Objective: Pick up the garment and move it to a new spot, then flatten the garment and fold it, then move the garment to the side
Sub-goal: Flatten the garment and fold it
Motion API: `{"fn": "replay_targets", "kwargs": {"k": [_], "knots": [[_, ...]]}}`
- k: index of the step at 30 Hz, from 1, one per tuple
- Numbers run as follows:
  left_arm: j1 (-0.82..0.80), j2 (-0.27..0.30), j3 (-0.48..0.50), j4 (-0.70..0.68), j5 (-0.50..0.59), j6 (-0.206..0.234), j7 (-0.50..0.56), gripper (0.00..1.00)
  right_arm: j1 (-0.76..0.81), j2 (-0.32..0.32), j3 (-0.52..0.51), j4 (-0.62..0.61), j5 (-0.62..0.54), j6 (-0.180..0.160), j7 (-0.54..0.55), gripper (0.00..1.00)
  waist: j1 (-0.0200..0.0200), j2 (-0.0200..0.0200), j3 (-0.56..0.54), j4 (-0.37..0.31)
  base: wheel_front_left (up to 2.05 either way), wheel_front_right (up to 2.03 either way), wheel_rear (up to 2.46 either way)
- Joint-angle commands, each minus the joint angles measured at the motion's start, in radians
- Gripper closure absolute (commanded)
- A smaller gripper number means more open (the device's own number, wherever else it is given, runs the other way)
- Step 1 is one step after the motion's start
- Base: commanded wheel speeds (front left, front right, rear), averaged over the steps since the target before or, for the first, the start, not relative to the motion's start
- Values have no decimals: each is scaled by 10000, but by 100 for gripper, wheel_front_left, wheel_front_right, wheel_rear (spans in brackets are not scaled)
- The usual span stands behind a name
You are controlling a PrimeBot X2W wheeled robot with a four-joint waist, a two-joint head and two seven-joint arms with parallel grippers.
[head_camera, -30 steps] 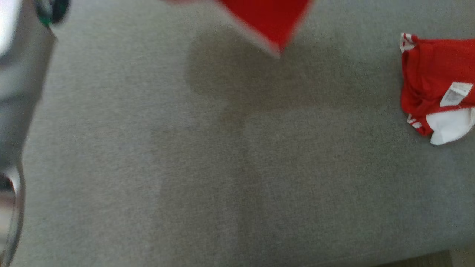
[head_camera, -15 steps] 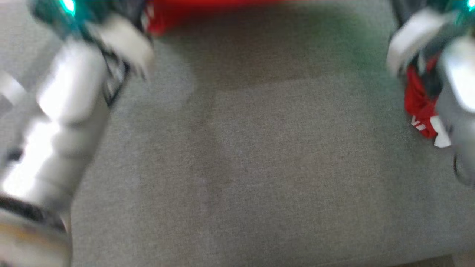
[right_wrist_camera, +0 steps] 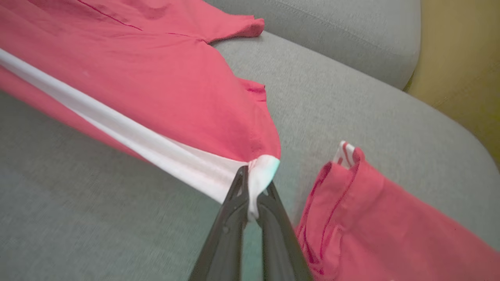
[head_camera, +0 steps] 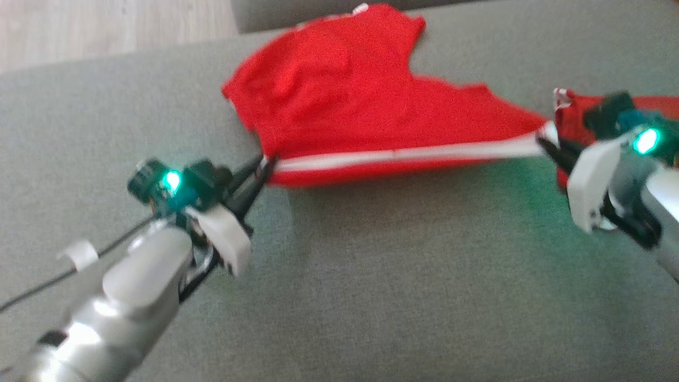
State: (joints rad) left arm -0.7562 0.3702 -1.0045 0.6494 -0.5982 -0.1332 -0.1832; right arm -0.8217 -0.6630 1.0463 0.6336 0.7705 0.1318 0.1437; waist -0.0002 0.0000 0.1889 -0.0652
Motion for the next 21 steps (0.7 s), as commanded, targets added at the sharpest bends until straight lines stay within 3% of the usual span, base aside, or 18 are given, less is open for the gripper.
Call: {"fn": "replay_targets", "kwargs": {"k": [1, 9, 13, 21], "knots": [[-148, 577, 356, -205, -104, 27, 62, 100, 205, -660, 1, -141, 219, -11, 136, 100, 2, 0, -394, 9, 0, 0, 0], [1461, 1219, 92, -2090, -601, 418, 779, 100, 1527, -2265, 524, -1971, 2089, -11, 1065, 100, 2, 0, -1291, 38, 0, 0, 0], [2200, 1567, -23, -3252, -912, 681, 1253, 100, 2206, -3015, 700, -2795, 2168, -11, 1363, 100, 2, 0, -1542, 123, 0, 0, 0], [2596, 1783, 220, -4492, -1136, 1520, 1487, 100, 2606, -3163, -326, -3433, 2095, -11, 964, 100, 2, 0, -1358, 314, 0, 0, 0]]}}
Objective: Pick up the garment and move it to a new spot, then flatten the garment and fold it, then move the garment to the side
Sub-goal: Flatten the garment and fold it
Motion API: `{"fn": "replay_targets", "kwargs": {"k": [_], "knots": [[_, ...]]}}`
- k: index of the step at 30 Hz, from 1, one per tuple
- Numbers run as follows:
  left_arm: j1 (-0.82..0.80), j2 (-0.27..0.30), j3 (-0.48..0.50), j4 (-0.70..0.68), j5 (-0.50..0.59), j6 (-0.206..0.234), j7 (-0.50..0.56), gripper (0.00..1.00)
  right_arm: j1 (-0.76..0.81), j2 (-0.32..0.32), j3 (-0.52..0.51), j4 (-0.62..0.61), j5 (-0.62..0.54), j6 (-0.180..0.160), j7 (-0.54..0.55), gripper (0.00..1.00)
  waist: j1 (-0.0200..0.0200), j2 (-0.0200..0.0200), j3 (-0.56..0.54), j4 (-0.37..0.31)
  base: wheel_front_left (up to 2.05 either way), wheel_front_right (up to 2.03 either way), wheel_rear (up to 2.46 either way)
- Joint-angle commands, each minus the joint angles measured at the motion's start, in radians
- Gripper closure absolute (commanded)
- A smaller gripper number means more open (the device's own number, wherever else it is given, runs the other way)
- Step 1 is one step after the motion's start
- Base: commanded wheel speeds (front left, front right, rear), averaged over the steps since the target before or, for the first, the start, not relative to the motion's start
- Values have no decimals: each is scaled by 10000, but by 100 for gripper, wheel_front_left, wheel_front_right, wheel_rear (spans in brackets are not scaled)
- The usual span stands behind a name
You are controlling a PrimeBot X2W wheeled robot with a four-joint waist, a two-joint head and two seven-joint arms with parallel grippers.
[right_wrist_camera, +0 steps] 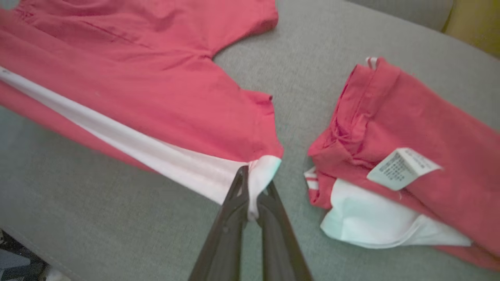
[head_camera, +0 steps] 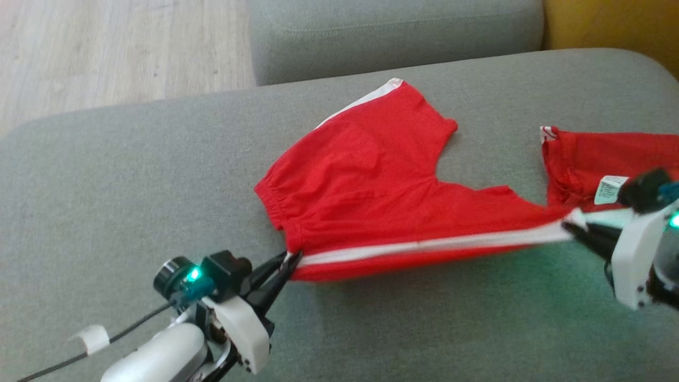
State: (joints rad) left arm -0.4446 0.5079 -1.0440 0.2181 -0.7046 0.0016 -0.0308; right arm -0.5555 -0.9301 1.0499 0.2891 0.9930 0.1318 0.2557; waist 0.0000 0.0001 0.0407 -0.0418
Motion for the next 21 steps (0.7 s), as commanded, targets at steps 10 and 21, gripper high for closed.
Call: {"fn": "replay_targets", "kwargs": {"k": [10, 21], "knots": [[-1586, -58, 1431, 166, -164, 972, -136, 100, -1051, 439, -2146, 673, -1548, -11, -752, 100, 0, -1, 1407, 694, 0, 0, 0], [-3416, -1235, 1680, 1467, 12, 904, -369, 100, -3442, 1703, -3170, 2040, -3578, -11, -638, 100, 0, -1, 3216, 1695, 0, 0, 0]]}}
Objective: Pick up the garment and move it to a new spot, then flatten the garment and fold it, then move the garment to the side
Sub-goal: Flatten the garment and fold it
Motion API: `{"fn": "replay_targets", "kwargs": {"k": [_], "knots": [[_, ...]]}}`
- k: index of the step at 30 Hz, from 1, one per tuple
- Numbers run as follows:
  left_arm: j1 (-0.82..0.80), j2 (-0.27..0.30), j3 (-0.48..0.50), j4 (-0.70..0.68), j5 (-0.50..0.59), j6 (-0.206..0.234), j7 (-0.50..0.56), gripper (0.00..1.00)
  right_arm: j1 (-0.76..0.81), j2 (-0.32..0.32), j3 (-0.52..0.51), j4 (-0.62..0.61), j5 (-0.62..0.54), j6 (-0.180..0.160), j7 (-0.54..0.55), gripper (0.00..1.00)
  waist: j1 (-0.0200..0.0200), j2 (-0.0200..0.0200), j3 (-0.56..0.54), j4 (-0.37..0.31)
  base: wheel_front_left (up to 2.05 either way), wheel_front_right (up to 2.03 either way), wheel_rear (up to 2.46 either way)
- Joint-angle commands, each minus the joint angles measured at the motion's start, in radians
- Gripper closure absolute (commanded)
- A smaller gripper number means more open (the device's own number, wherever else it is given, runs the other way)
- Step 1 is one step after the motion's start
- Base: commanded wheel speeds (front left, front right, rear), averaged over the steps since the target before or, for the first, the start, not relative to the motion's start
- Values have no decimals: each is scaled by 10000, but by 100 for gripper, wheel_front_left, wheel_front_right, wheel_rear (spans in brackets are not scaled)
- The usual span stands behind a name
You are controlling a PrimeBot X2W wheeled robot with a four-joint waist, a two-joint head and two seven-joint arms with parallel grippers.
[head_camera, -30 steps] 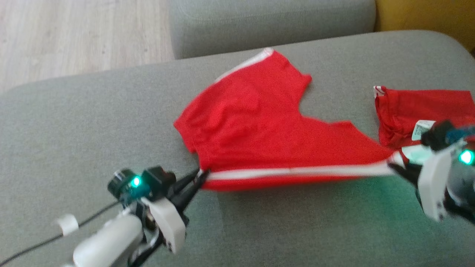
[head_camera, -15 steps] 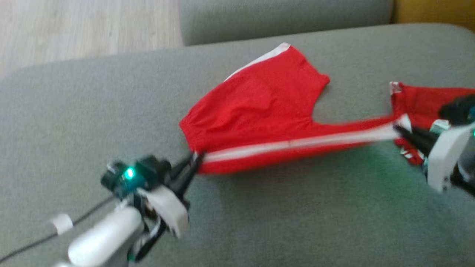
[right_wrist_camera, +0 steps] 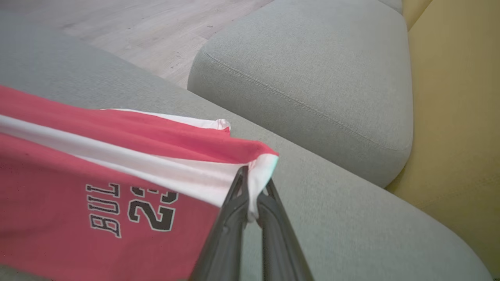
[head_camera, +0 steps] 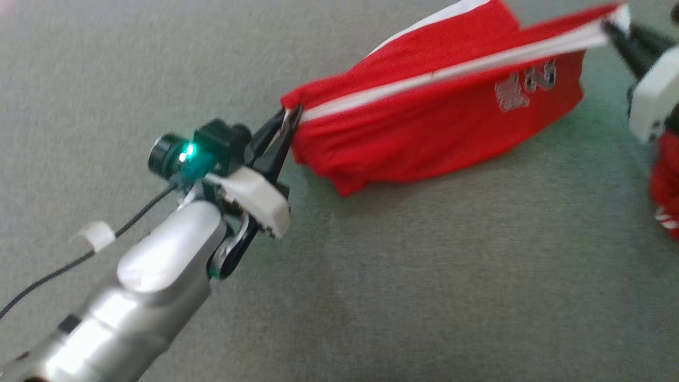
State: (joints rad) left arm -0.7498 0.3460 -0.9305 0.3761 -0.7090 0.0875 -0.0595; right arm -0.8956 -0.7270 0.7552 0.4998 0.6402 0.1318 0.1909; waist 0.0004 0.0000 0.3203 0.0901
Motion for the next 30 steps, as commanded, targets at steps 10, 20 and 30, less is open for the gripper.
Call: {"fn": "replay_targets", "kwargs": {"k": [10, 20, 30], "knots": [[-1412, -606, 547, 1151, 66, -258, -475, 100, -1647, 366, 98, 1499, -980, -11, -46, 100, -4, 0, 1411, 939, 0, 0, 0], [-2065, -1160, 472, 2059, 157, -446, -843, 91, -2584, 593, 671, 2311, -972, -11, -441, 38, -4, 0, 1982, 1142, 0, 0, 0], [-2243, -1283, 500, 2873, 290, -96, -1219, 0, -2975, 852, 826, 3407, -703, -11, -1087, 0, -4, 0, 1704, 1108, 0, 0, 0]]}}
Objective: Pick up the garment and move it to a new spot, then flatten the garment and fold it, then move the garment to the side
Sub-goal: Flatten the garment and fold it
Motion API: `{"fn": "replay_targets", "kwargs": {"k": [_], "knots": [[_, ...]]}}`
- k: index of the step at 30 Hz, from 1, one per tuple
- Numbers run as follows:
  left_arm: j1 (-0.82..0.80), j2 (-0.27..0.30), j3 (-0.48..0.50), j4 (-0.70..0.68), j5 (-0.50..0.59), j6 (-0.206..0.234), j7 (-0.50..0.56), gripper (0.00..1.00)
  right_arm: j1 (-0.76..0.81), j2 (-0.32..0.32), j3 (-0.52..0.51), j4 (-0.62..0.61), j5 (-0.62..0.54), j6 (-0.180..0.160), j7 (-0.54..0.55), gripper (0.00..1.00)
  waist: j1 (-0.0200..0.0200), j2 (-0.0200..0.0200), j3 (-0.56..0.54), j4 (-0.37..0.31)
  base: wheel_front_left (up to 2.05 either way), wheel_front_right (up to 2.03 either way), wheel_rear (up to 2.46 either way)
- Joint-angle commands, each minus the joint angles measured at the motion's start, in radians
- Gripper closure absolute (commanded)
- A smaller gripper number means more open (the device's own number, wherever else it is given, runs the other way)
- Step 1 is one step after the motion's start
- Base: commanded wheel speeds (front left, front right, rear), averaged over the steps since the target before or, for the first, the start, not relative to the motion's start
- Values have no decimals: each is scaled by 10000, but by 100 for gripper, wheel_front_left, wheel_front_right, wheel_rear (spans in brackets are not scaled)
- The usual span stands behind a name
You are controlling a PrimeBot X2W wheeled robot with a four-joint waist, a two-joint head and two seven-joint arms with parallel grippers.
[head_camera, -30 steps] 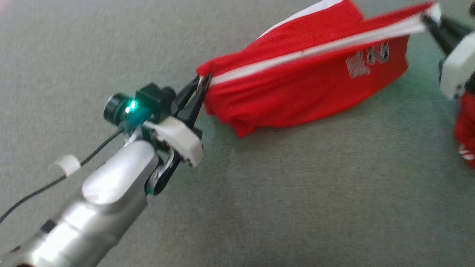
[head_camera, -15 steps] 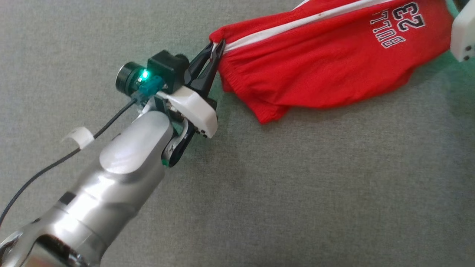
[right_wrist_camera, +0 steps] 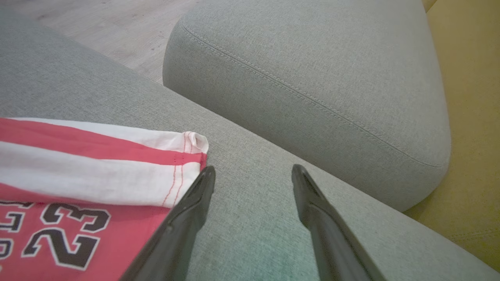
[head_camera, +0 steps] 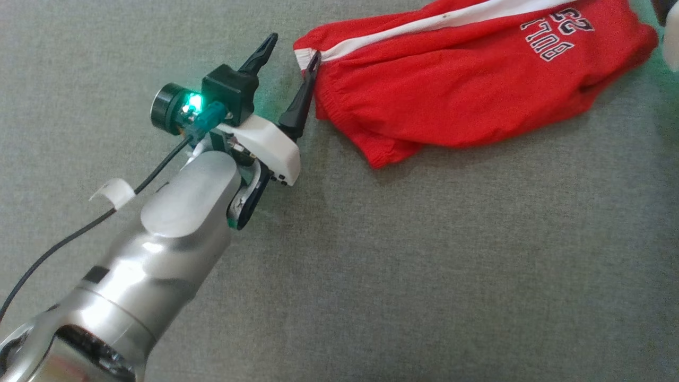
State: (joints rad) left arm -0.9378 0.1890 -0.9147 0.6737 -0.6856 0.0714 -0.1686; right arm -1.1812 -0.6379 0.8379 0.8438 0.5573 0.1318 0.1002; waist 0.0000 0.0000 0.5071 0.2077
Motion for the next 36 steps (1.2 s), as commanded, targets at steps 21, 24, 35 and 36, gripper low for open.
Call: {"fn": "replay_targets", "kwargs": {"k": [21, 24, 35, 36], "knots": [[1243, 685, 2223, -1381, 600, 1519, -926, 0, 1451, 1440, -2581, 503, 697, -11, -3586, 0, 0, 0, -2709, -1113, 0, 0, 0], [2123, 628, 3002, -2263, 939, 1738, -928, 0, 2256, 1873, -4040, -581, 342, -11, -3612, 0, 0, 0, -3036, -1236, 0, 0, 0], [5601, -111, 4929, -3797, 2500, 1725, -930, 0, 7906, 5493, -7990, -5185, -2692, -11, -3618, 0, 0, 0, -3801, -1648, 0, 0, 0], [5857, -194, 5085, -3846, 2603, 1654, -930, 0, 8358, 5648, -8067, -5446, -2827, -11, -3618, 0, 0, 0, -3849, -1681, 0, 0, 0]]}}
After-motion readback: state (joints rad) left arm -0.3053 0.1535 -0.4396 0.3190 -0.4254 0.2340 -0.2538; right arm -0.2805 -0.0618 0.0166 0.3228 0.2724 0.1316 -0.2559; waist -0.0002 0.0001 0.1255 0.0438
